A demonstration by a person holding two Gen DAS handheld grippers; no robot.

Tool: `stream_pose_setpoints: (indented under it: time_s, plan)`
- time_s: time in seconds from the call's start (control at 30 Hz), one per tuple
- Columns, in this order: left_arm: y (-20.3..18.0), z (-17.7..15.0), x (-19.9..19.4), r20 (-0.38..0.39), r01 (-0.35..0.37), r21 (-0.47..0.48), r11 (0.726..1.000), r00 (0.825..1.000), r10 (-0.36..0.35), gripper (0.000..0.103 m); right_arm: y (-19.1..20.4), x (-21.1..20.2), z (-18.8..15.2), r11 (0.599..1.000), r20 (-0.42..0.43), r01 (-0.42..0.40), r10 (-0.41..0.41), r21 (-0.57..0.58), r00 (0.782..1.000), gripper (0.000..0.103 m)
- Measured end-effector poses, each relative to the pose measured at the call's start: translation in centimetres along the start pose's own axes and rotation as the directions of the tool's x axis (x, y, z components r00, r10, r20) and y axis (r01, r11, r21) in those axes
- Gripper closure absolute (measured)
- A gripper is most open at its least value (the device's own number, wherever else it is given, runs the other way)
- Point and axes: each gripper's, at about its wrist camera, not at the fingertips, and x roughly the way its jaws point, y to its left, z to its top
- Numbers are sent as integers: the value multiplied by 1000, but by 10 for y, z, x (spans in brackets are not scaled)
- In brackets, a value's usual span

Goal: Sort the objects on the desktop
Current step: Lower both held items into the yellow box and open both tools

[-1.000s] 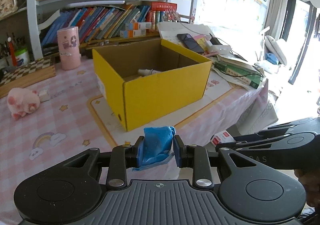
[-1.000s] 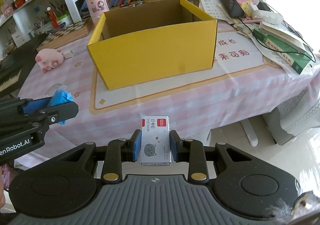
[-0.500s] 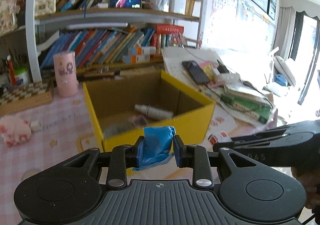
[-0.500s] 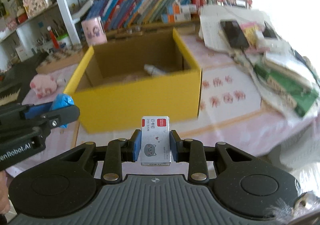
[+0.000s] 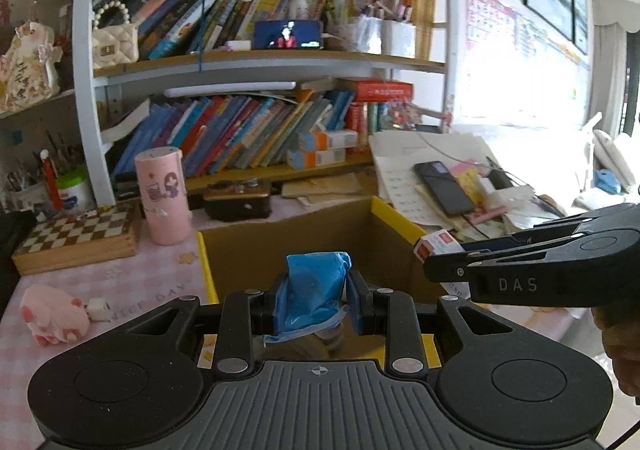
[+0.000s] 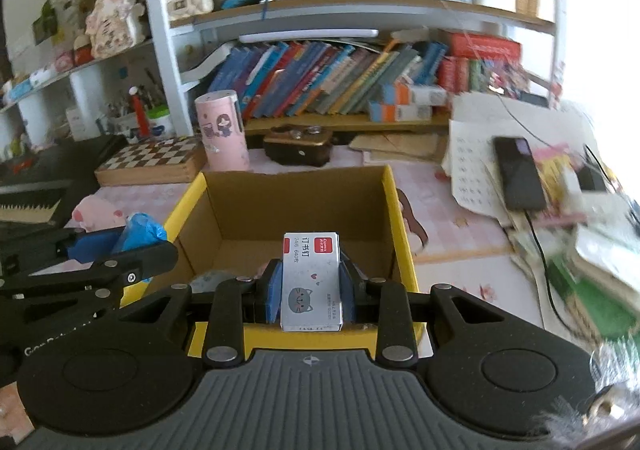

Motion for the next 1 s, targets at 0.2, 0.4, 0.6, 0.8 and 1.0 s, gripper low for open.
stream_pose_setpoints:
  time_s: [0.2, 0.4, 0.6, 0.8, 1.0]
  plan:
    - [2, 2, 30, -41, -39, 13, 999, 998, 40, 75, -2, 37, 9, 995, -60, -32, 26, -93, 998, 75]
    - [-1, -1, 52, -85, -58, 39, 998, 995, 61, 75, -4, 70, 7, 984, -133, -67, 45, -164, 990, 75]
    - [-3, -6, 72, -132, -65, 54, 996, 989, 71, 75, -8, 96, 7, 974, -200, -103, 61, -203, 978, 75]
    - [-4, -9, 89, -181, -65, 66, 996, 981, 76, 75, -16, 117, 7, 969, -260, -140, 84, -203, 962, 75]
    - [-2, -12, 100, -221, -64, 63, 996, 972, 76, 75, -15, 129, 7, 962, -294, -171, 104, -212, 950, 75]
